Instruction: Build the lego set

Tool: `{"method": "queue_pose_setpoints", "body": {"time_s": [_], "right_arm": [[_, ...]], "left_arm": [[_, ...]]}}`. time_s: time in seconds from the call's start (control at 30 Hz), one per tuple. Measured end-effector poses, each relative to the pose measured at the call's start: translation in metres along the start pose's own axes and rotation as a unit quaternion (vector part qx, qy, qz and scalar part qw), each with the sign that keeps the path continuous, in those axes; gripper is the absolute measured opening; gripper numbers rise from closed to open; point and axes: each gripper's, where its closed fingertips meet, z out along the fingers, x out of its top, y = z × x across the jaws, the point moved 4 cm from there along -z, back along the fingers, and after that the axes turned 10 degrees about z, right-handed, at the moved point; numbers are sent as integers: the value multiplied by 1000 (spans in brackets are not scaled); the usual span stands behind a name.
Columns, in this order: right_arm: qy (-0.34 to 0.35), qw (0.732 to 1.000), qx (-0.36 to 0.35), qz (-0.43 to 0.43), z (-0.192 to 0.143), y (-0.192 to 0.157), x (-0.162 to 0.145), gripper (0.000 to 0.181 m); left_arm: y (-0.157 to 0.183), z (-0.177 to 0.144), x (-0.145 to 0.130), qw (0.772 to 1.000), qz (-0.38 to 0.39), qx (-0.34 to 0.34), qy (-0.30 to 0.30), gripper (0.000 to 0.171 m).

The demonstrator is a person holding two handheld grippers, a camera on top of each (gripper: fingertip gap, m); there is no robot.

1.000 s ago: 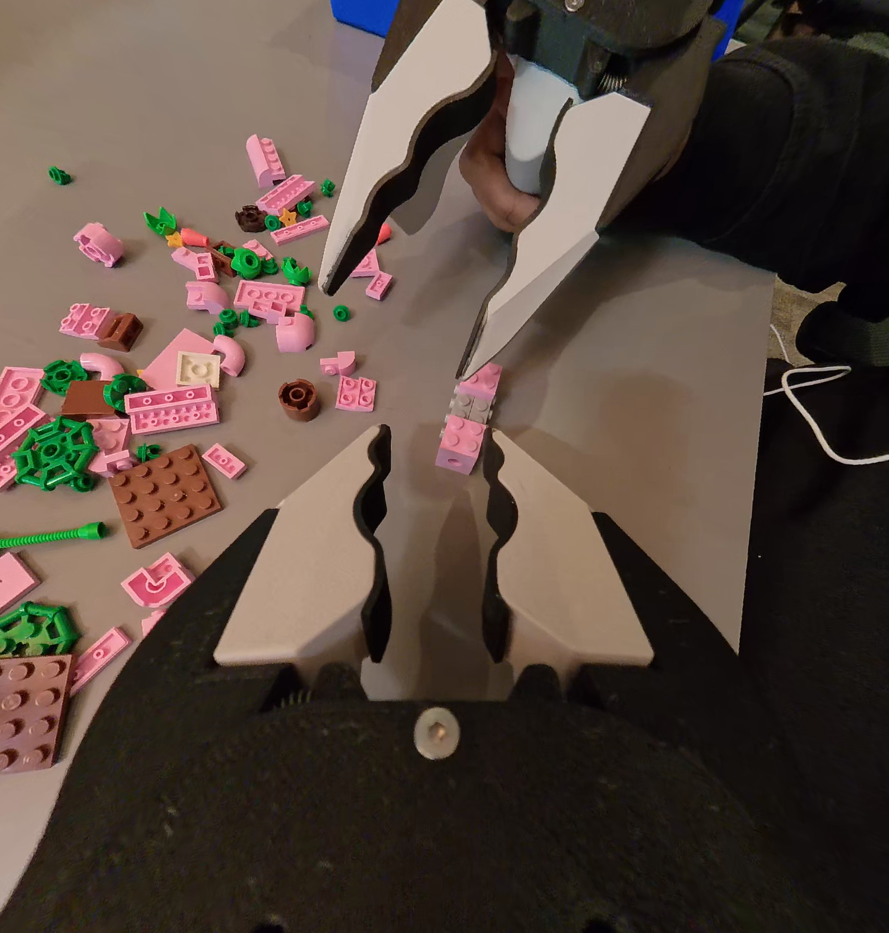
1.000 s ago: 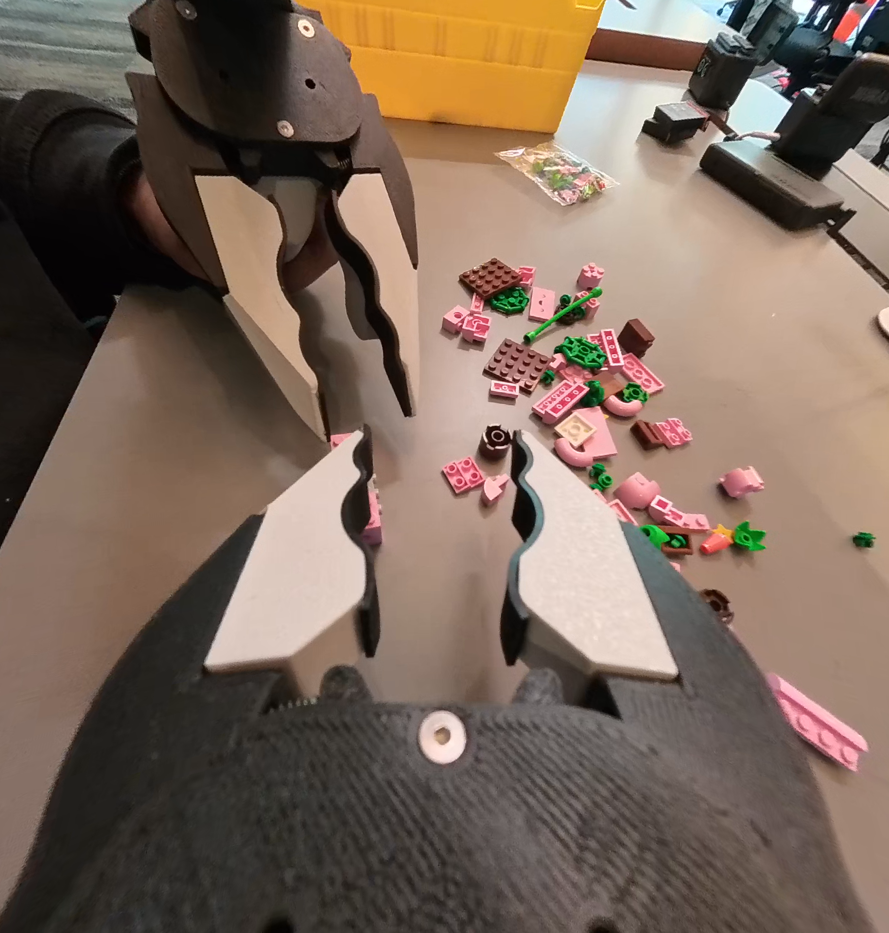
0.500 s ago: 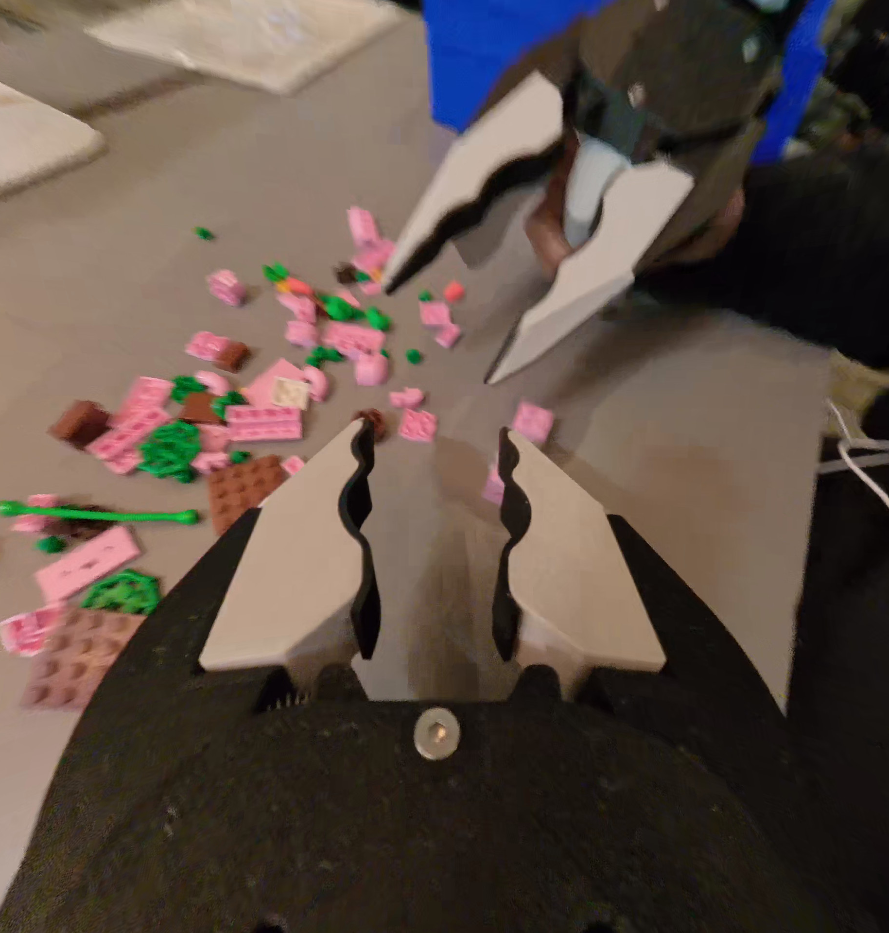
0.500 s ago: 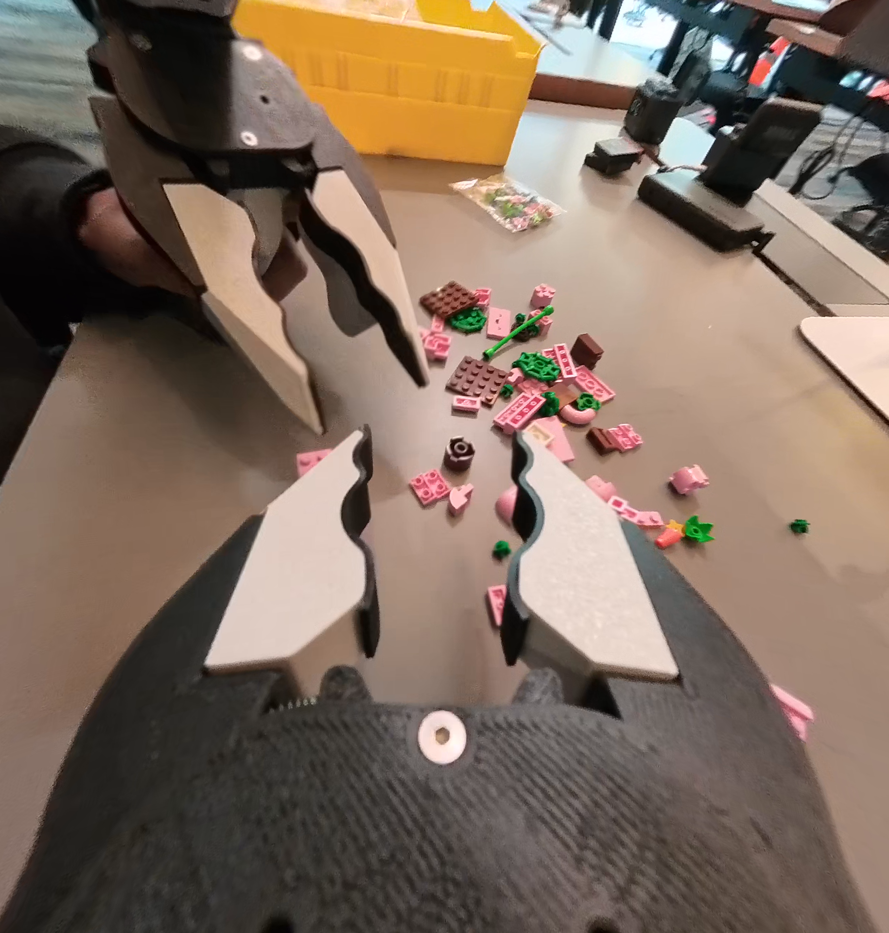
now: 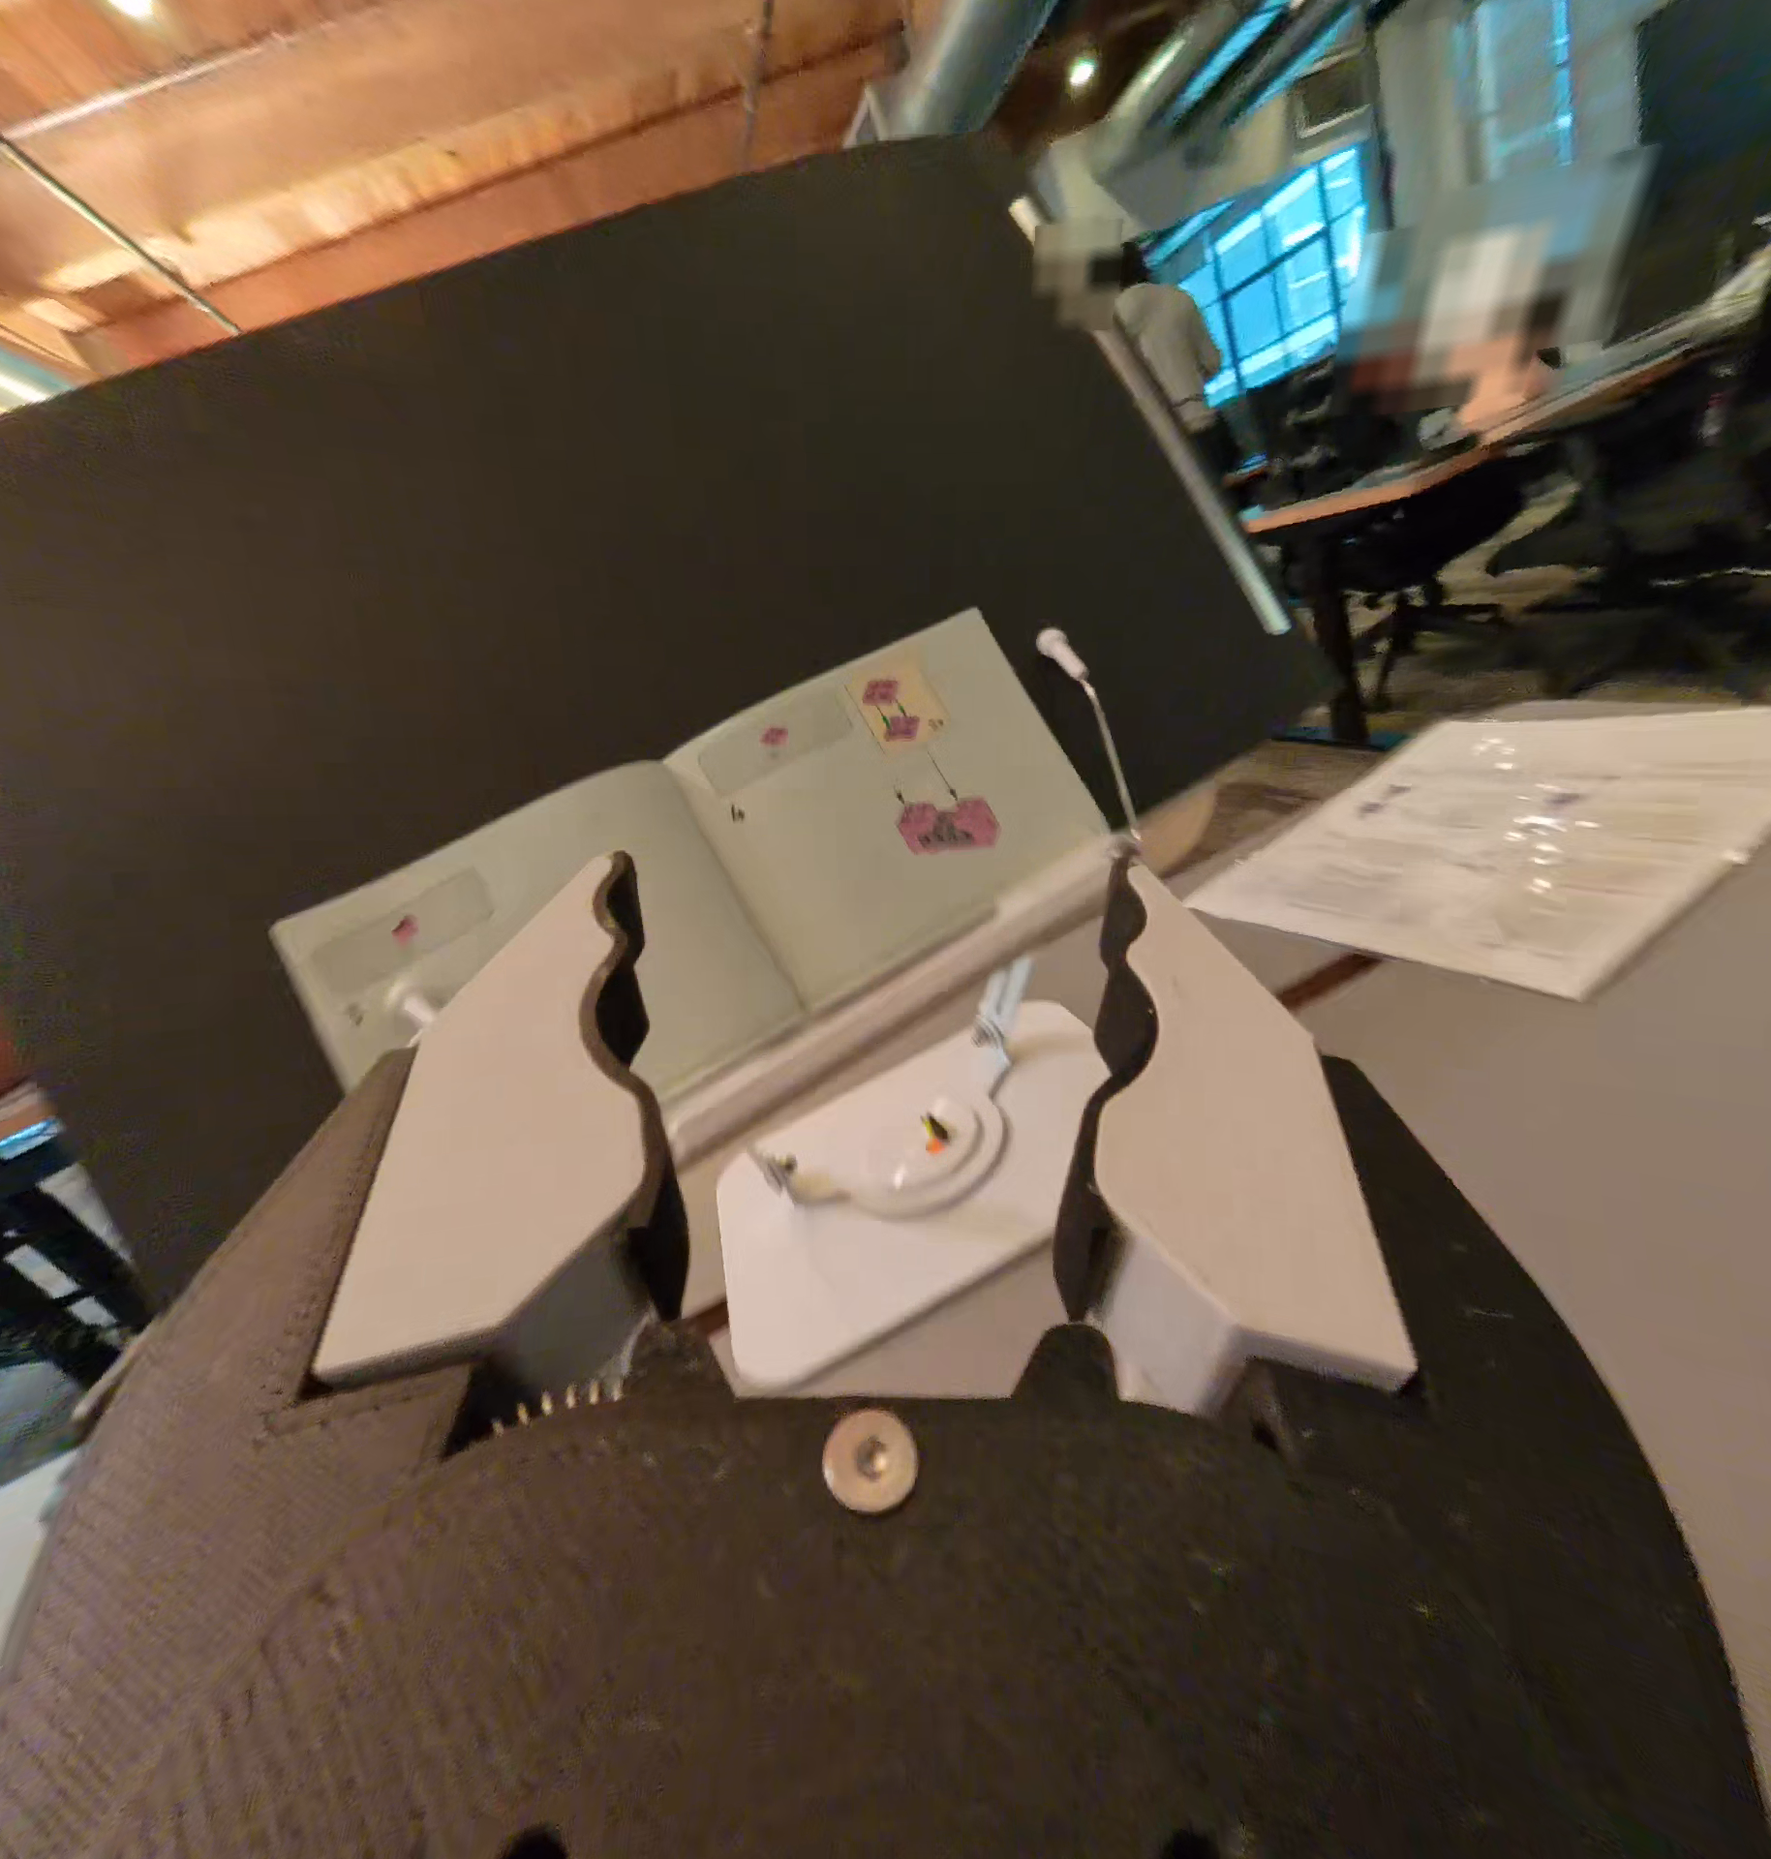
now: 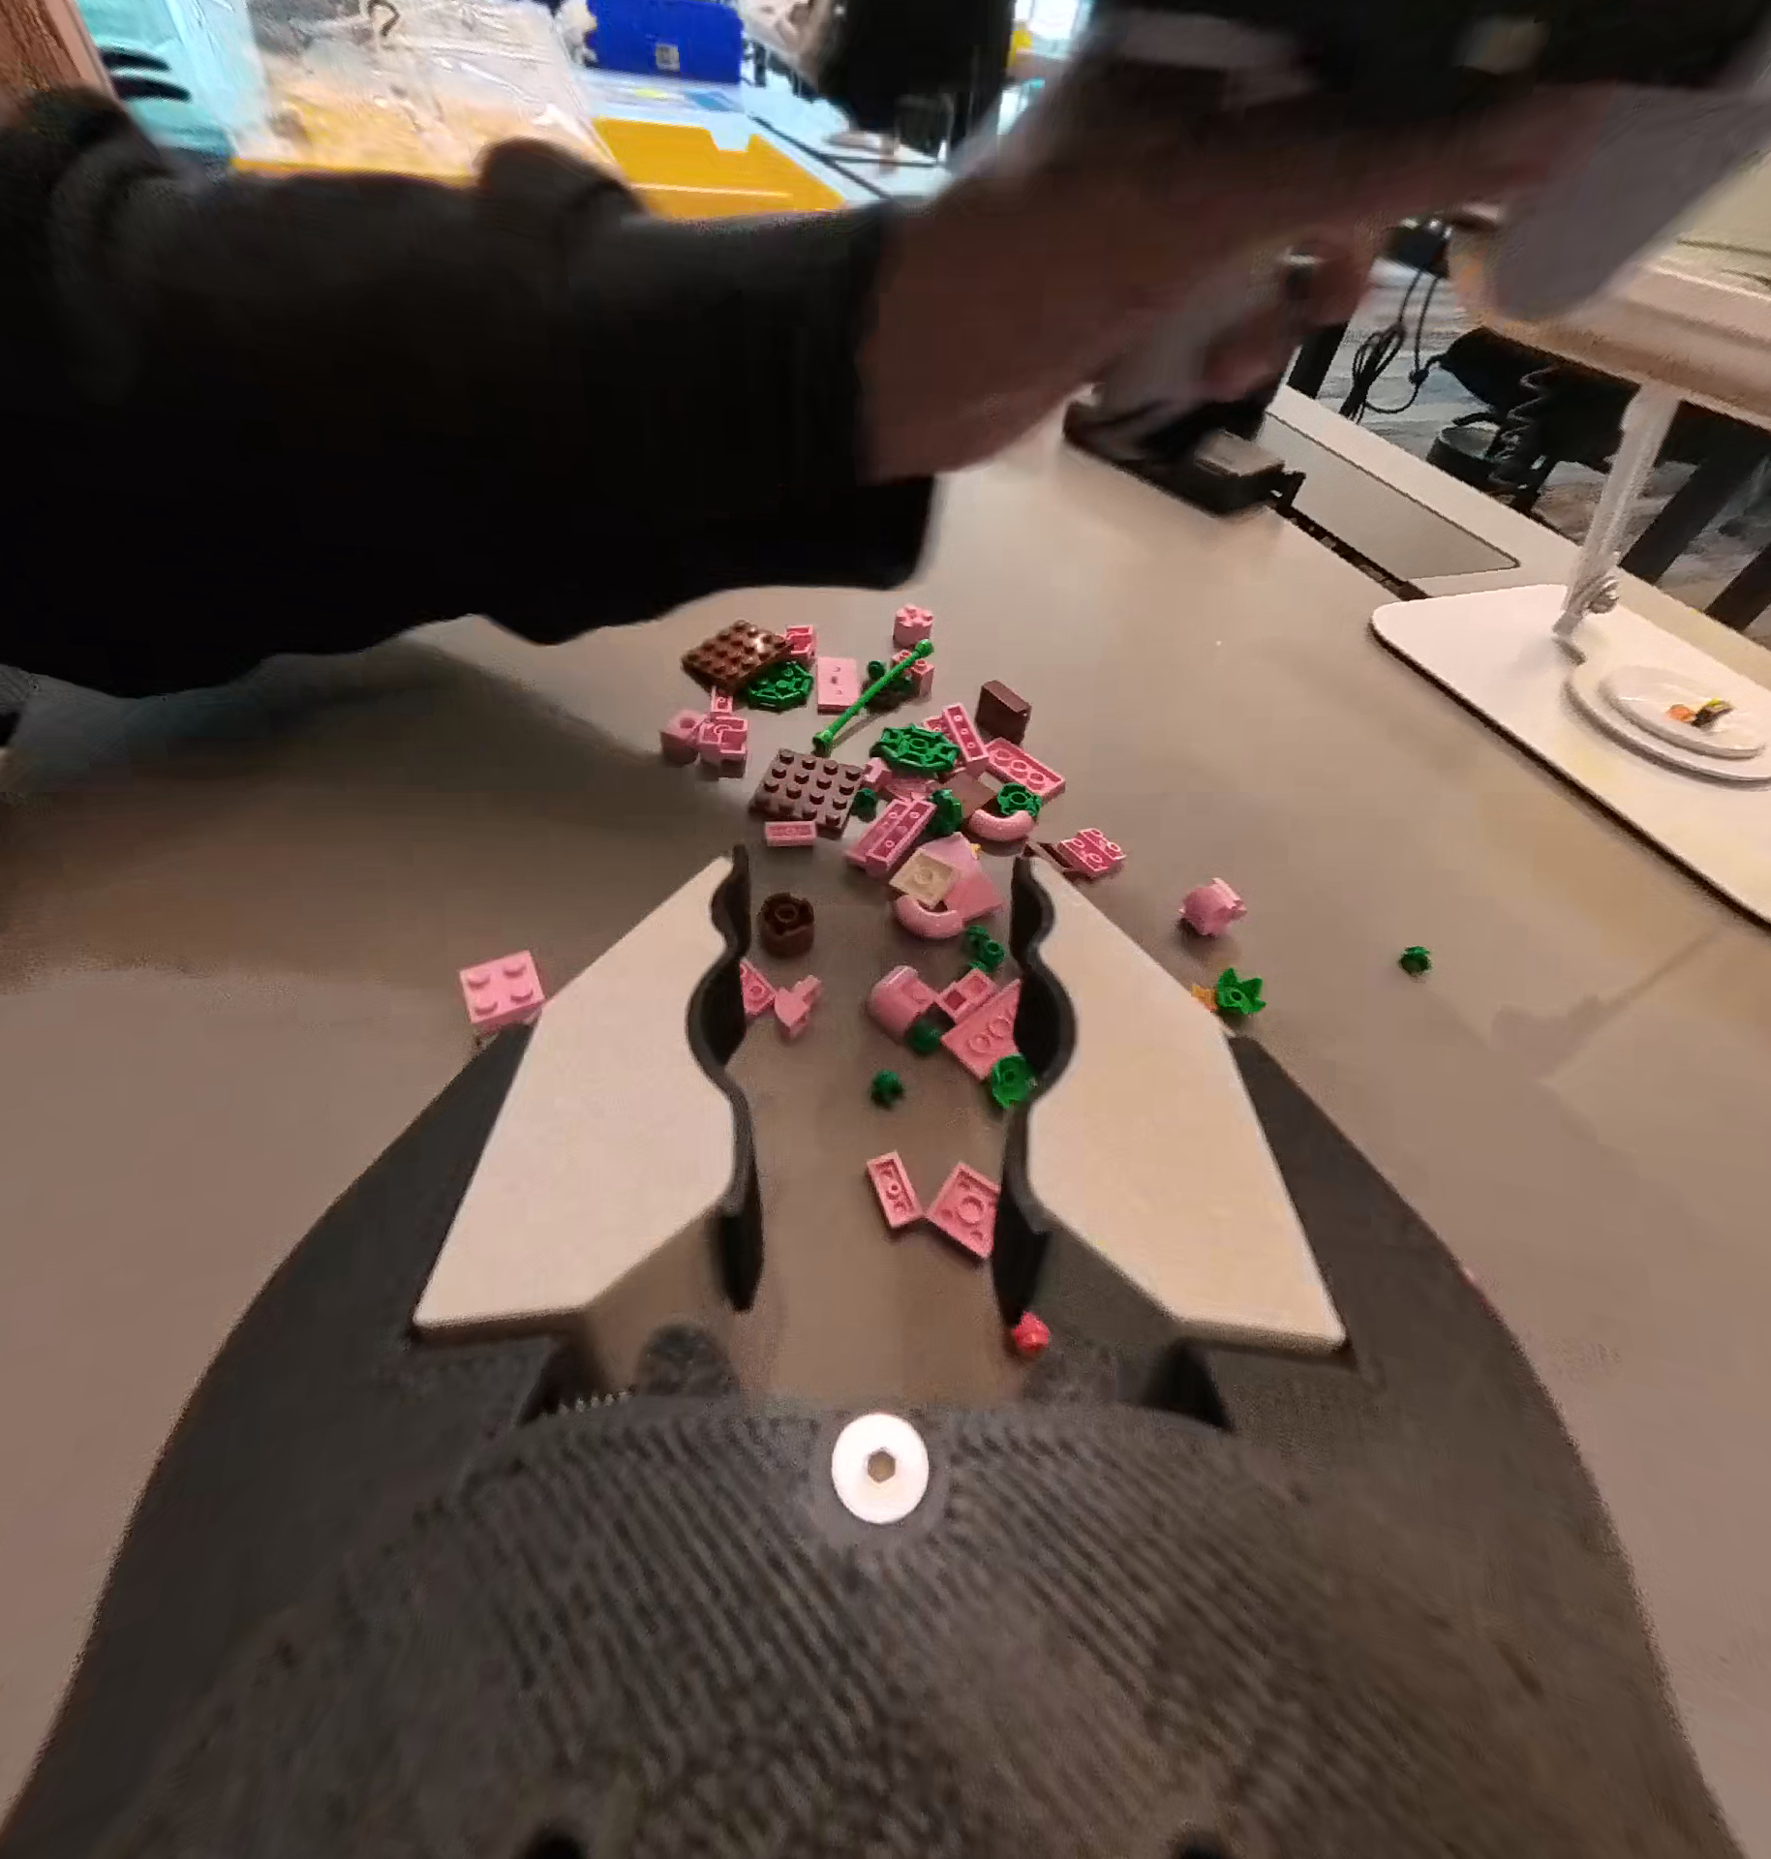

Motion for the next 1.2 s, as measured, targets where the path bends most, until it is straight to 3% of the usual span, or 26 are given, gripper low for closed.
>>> {"method": "queue_pose_setpoints", "body": {"time_s": [0.07, 0.17, 0.33, 0.57, 0.8, 0.9, 1.03, 1.2], "right_arm": [[3, 1000, 8, 13, -1, 0, 1, 51], [11, 998, 21, 52, -4, 4, 2, 51], [10, 995, 29, 99, -9, 15, 1, 50], [-9, 996, 36, 82, -6, 10, -3, 48], [-21, 997, 36, 63, -3, 6, -5, 47], [-17, 997, 36, 66, -4, 7, -4, 46], [-6, 997, 32, 67, -6, 11, -2, 43], [22, 998, -3, 66, -4, 28, 8, 46]], "left_arm": [[5, 47, -8, 1000, -7, -7, -23, 84], [12, 103, -28, 996, -17, -16, -84, 94], [16, 136, -41, 993, 66, 59, -82, 113], [12, 133, -43, 988, 60, 59, -130, 101], [-10, 125, -37, 990, 18, 61, -126, 43], [-24, 114, -25, 994, -35, 49, -94, 28], [-50, 92, -21, 993, -76, 57, -65, 29], [-63, 63, -33, 986, -162, -5, -42, 39]]}}
